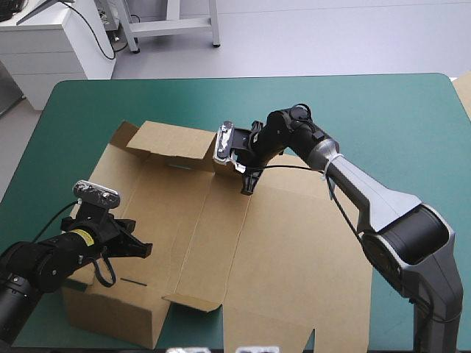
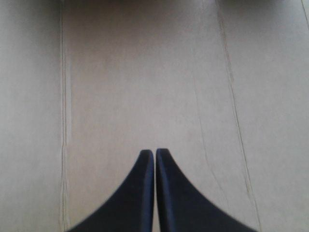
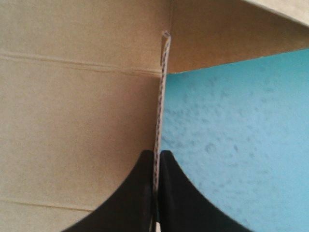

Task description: Fold the box

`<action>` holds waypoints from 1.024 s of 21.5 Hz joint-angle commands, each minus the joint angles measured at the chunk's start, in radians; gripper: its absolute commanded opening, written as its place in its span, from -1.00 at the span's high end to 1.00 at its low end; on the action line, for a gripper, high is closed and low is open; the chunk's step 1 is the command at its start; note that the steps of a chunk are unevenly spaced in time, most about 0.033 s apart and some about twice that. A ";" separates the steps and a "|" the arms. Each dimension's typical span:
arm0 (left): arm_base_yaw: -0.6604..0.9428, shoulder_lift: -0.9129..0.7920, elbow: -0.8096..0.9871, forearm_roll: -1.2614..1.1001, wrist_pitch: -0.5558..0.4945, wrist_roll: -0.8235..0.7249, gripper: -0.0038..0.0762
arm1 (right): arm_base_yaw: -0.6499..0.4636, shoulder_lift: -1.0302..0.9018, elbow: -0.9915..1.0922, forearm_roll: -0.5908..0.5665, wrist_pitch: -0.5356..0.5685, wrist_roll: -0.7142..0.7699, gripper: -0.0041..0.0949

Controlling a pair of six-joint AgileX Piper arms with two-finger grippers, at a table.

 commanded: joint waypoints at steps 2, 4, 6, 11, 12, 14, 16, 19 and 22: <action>-0.004 -0.006 -0.023 -0.010 -0.048 0.001 0.92 | 0.012 -0.056 -0.037 0.145 -0.011 -0.080 0.96; -0.004 -0.006 -0.023 -0.010 -0.048 0.001 0.92 | 0.013 -0.056 -0.037 0.139 -0.011 -0.078 0.96; -0.004 -0.006 -0.023 -0.010 -0.047 0.001 0.92 | 0.013 -0.056 -0.037 0.113 -0.011 -0.027 0.95; -0.004 -0.006 -0.023 -0.006 -0.047 0.001 0.92 | 0.013 -0.056 -0.037 0.014 -0.011 -0.019 0.75; -0.004 -0.006 -0.023 -0.006 -0.047 0.001 0.92 | 0.013 -0.056 -0.037 0.011 -0.011 -0.019 0.69; -0.004 -0.006 -0.023 -0.004 -0.047 0.001 0.92 | 0.013 -0.056 -0.037 0.002 -0.011 -0.014 0.44; -0.004 -0.006 -0.023 0.000 -0.047 0.001 0.92 | 0.013 -0.056 -0.037 0.002 -0.013 -0.011 0.28; -0.004 -0.006 -0.023 0.005 -0.047 0.001 0.92 | 0.013 -0.077 -0.037 -0.034 0.005 0.094 0.24; -0.004 -0.006 -0.023 0.005 -0.049 0.001 0.92 | 0.011 -0.137 -0.037 -0.123 0.012 0.173 0.24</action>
